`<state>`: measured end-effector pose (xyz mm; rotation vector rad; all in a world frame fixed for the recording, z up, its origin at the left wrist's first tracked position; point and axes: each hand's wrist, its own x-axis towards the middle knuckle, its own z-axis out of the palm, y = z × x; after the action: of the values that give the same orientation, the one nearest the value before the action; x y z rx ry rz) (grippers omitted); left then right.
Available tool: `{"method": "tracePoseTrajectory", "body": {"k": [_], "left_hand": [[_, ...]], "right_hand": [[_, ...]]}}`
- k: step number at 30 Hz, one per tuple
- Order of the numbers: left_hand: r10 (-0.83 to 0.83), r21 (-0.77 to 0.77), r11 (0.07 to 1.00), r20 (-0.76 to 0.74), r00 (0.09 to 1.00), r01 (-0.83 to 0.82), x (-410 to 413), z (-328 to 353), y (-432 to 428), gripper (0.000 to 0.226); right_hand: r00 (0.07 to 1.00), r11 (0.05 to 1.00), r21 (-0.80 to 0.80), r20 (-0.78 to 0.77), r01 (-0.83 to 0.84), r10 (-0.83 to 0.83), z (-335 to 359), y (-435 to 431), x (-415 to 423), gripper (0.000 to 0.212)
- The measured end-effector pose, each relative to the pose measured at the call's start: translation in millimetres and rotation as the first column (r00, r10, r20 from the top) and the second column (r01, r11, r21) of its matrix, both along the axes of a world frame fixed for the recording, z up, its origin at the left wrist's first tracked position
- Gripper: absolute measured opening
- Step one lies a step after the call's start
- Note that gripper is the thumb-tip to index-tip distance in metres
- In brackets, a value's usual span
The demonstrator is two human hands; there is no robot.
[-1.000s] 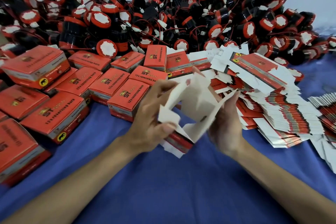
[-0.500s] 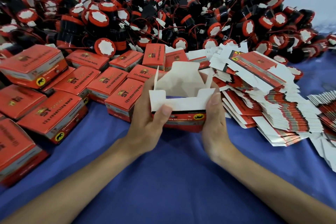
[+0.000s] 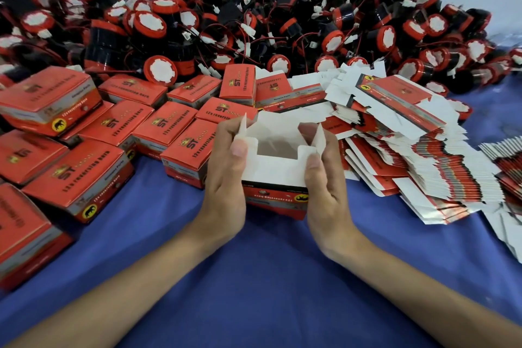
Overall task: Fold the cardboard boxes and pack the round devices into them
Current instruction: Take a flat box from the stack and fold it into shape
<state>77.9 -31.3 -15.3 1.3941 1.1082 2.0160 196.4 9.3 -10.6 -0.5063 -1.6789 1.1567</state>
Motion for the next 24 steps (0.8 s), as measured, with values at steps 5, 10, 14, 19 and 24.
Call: {"method": "tracePoseTrajectory", "body": {"k": [5, 10, 14, 19, 24], "left_hand": [[-0.017, -0.011, 1.000, 0.003, 1.000, 0.017, -0.3, 2.2, -0.2, 0.018], [0.045, 0.043, 0.998, -0.042, 0.998, -0.043, -1.2, 3.8, -2.7, 0.022], [0.011, 0.015, 1.000, 0.027, 1.000, -0.011, -2.9, 3.6, -3.0, 0.026], [0.085, -0.012, 0.996, -0.027, 0.996, -0.086, 0.4, 2.0, -2.0, 0.039], [0.282, 0.040, 0.959, -0.250, 0.926, -0.281, -4.1, 4.6, 0.6, 0.032]], "right_hand": [[1.000, 0.999, -0.040, -0.029, -0.011, 0.010, 0.3, 0.0, 0.4, 0.024], [0.999, 0.997, -0.069, -0.034, -0.041, 0.039, -2.1, 0.6, 2.6, 0.025], [1.000, 0.998, -0.061, 0.019, -0.023, 0.024, -4.0, 1.7, 2.2, 0.023], [1.000, 1.000, 0.012, 0.014, -0.014, 0.014, -2.1, 2.1, 1.4, 0.037], [0.997, 0.999, 0.037, -0.072, 0.013, -0.011, -1.3, 3.4, 0.0, 0.037]]}}
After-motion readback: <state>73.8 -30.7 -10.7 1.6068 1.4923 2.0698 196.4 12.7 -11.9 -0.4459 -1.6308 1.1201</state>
